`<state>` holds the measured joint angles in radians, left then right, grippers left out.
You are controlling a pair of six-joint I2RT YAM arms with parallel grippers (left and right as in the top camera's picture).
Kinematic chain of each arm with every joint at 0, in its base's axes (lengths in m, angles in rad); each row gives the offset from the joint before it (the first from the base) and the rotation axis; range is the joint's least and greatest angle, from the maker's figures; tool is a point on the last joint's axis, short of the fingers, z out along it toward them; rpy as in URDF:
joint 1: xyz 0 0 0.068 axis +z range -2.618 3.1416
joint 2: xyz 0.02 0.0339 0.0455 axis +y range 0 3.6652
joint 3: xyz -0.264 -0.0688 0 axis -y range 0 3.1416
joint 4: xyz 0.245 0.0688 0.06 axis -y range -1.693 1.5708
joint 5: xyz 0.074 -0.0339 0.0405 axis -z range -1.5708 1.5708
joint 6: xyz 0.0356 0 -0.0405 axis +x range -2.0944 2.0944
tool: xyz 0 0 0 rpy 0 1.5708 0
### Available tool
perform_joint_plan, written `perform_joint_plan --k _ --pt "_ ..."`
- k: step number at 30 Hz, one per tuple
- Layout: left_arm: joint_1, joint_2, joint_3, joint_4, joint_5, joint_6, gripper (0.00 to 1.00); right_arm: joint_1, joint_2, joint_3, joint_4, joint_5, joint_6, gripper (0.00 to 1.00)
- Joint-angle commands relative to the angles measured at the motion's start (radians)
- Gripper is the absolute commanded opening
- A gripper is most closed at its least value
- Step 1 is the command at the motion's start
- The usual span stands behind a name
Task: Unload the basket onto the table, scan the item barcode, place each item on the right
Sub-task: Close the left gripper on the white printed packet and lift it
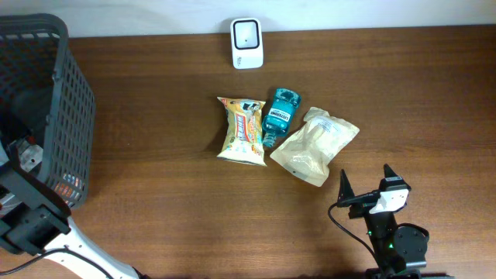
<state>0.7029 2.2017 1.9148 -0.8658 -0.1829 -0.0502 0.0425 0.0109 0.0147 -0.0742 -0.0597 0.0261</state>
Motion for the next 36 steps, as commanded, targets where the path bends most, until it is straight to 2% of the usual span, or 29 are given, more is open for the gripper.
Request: perform_joint_plan --k 1,7,12,15,17,20,24,28,32,36 --pt "0.006 0.059 -0.002 0.026 0.100 -0.002 0.63 -0.005 -0.007 -0.009 0.000 0.012 0.004 0.98" --pt "0.007 0.148 -0.002 0.052 0.132 -0.002 0.68 -0.005 -0.007 -0.009 0.000 0.012 0.004 0.98" --pt "0.006 0.156 -0.002 0.054 0.170 -0.001 0.70 -0.005 -0.007 -0.009 0.000 0.012 0.004 0.98" --pt "0.006 0.156 -0.002 0.037 0.292 0.071 0.68 -0.005 -0.007 -0.009 0.000 0.012 0.004 0.98" --pt "0.006 0.156 -0.002 0.023 0.432 0.138 0.67 -0.005 -0.007 -0.009 0.000 0.012 0.004 0.98" --pt "0.006 0.156 -0.002 0.011 0.533 0.150 0.61 -0.005 -0.007 -0.009 0.000 0.012 0.004 0.98" --pt "0.006 0.156 -0.002 -0.009 0.557 0.150 0.43 -0.005 -0.007 -0.009 0.000 0.012 0.004 0.99" --pt "0.006 0.156 -0.002 -0.019 0.557 0.150 0.39 -0.005 -0.007 -0.009 0.000 0.012 0.004 0.98" --pt "0.006 0.156 -0.002 -0.024 0.557 0.150 0.27 -0.005 -0.007 -0.009 0.000 0.012 0.004 0.98" --pt "0.006 0.156 -0.002 -0.025 0.558 0.150 0.27 -0.005 -0.007 -0.009 0.000 0.012 0.004 0.98"
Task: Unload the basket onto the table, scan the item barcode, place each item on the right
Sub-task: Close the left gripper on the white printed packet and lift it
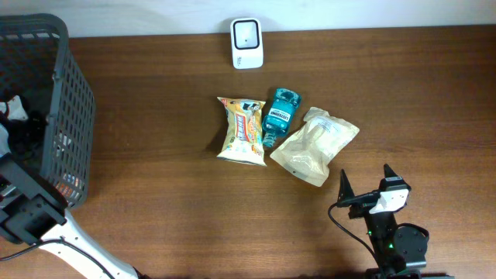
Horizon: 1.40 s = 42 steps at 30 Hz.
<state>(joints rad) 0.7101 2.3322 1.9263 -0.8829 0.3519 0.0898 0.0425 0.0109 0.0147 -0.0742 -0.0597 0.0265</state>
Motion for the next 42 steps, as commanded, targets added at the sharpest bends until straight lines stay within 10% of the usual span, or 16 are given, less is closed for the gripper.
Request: perform_joint_plan --k 1,11,42 --pt "-0.001 0.026 -0.013 -0.008 0.023 0.010 0.26 -0.005 -0.007 -0.009 0.000 0.012 0.004 0.98" --pt "0.000 0.024 -0.012 0.000 0.030 0.010 0.00 -0.005 -0.007 -0.009 0.000 0.012 0.004 0.98" --pt "-0.001 -0.208 0.131 -0.126 0.044 0.002 0.00 -0.005 -0.007 -0.009 0.000 0.012 0.004 0.98"
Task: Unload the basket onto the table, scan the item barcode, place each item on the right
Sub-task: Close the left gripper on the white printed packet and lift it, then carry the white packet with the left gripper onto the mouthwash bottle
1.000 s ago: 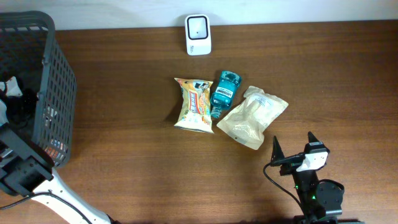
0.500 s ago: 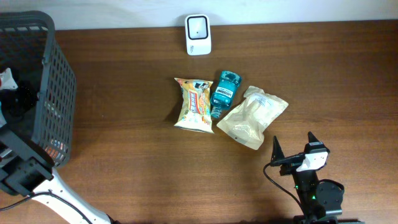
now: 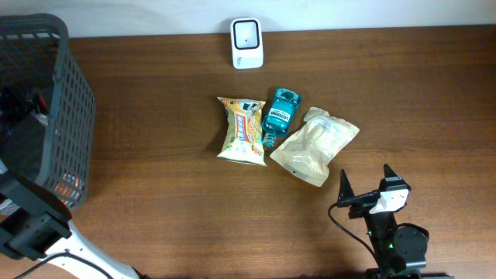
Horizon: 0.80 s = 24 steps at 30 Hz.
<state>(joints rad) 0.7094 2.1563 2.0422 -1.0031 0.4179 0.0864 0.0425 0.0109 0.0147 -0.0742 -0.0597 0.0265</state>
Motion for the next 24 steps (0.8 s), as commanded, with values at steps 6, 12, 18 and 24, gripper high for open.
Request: perform_joint_plan --k 6,12,18,24 --pt "0.002 -0.141 0.016 0.030 -0.023 -0.003 0.00 -0.005 -0.007 -0.009 0.000 0.012 0.004 0.98" --pt "0.001 -0.322 0.016 0.084 -0.021 -0.113 0.00 -0.005 -0.007 -0.009 0.000 0.012 0.004 0.98" --pt "0.000 -0.460 0.016 0.106 0.068 -0.125 0.00 -0.005 -0.007 -0.009 0.000 0.012 0.004 0.98" --pt "-0.021 -0.563 0.016 0.143 0.335 -0.236 0.00 -0.005 -0.007 -0.009 0.000 0.012 0.004 0.98"
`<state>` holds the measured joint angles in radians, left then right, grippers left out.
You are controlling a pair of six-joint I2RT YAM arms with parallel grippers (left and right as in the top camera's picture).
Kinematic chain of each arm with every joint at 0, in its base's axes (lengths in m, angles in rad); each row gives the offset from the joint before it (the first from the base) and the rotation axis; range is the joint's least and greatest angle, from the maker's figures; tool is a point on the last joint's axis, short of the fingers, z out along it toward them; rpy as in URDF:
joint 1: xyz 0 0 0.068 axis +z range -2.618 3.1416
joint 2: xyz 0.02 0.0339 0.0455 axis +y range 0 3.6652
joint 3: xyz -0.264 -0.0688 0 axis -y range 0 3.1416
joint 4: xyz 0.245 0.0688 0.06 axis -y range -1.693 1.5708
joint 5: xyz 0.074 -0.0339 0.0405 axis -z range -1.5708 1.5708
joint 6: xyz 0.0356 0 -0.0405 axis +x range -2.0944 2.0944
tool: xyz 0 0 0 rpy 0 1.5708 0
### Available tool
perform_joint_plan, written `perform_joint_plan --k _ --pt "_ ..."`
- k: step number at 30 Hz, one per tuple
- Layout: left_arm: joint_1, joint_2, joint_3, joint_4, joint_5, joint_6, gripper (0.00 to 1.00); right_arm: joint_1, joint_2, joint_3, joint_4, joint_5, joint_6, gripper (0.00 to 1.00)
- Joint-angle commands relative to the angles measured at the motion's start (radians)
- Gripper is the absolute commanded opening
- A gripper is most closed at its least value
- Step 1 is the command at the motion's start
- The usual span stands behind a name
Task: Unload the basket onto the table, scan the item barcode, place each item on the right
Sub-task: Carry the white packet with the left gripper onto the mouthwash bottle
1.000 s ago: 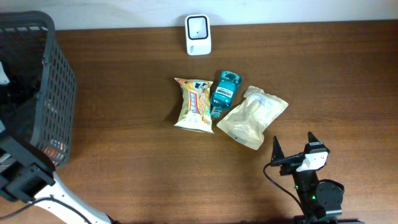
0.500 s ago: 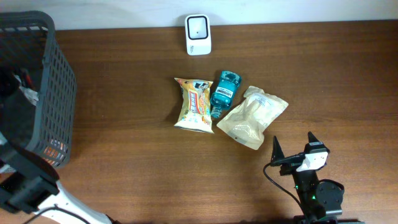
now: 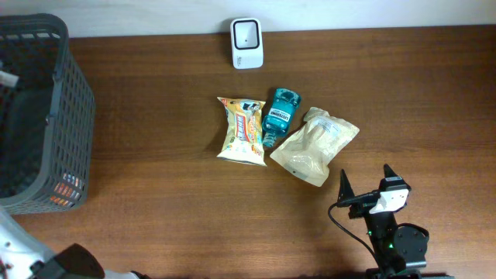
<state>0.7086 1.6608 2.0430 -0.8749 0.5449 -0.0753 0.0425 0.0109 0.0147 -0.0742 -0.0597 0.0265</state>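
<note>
Three items lie side by side mid-table in the overhead view: a yellow snack bag (image 3: pixel 242 130), a teal bottle (image 3: pixel 279 115) and a tan pouch (image 3: pixel 314 146). The white barcode scanner (image 3: pixel 246 43) stands at the table's far edge. My right gripper (image 3: pixel 366 180) rests open near the front edge, just below the pouch, holding nothing. Of my left arm only a dark link (image 3: pixel 74 263) at the bottom left and a small white bit at the frame's left edge over the basket show. Its fingers are out of view.
A dark mesh basket (image 3: pixel 74 116) fills the left end of the table, with something orange low inside its front wall. Bare wooden table lies between the basket and the three items, and to the right of them.
My left arm, whose dark end lay inside the basket near its far left part, has gone almost wholly out of the frame to the left. The three items and the right arm are unchanged.
My left arm's end stood low in the basket, then farther back in it, then near the far left of it, and now it is nearly out of frame. The items, the scanner and the open right gripper have stayed where they were throughout.
</note>
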Motion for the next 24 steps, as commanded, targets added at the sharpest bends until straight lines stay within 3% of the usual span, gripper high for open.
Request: perform_joint_plan --k 1,4,10,13,17,24 --pt "-0.035 -0.075 0.015 0.013 0.241 -0.074 0.00 -0.005 -0.007 -0.009 0.000 0.012 0.004 0.98" --pt "-0.120 -0.085 0.015 -0.010 0.314 -0.074 0.00 -0.005 -0.007 -0.009 0.000 0.012 0.003 0.98" --pt "-0.397 -0.069 0.015 -0.061 0.314 -0.074 0.00 -0.005 -0.007 -0.009 0.000 0.012 0.004 0.98" --pt "-0.548 -0.046 0.014 -0.080 0.250 -0.074 0.00 -0.005 -0.007 -0.009 0.000 0.012 0.004 0.98" --pt "-0.759 0.033 0.013 -0.176 0.042 -0.073 0.00 -0.005 -0.007 -0.009 0.000 0.012 0.004 0.98" --pt "-1.015 0.281 0.013 -0.211 0.023 -0.066 0.00 -0.005 -0.007 -0.009 0.000 0.012 0.004 0.98"
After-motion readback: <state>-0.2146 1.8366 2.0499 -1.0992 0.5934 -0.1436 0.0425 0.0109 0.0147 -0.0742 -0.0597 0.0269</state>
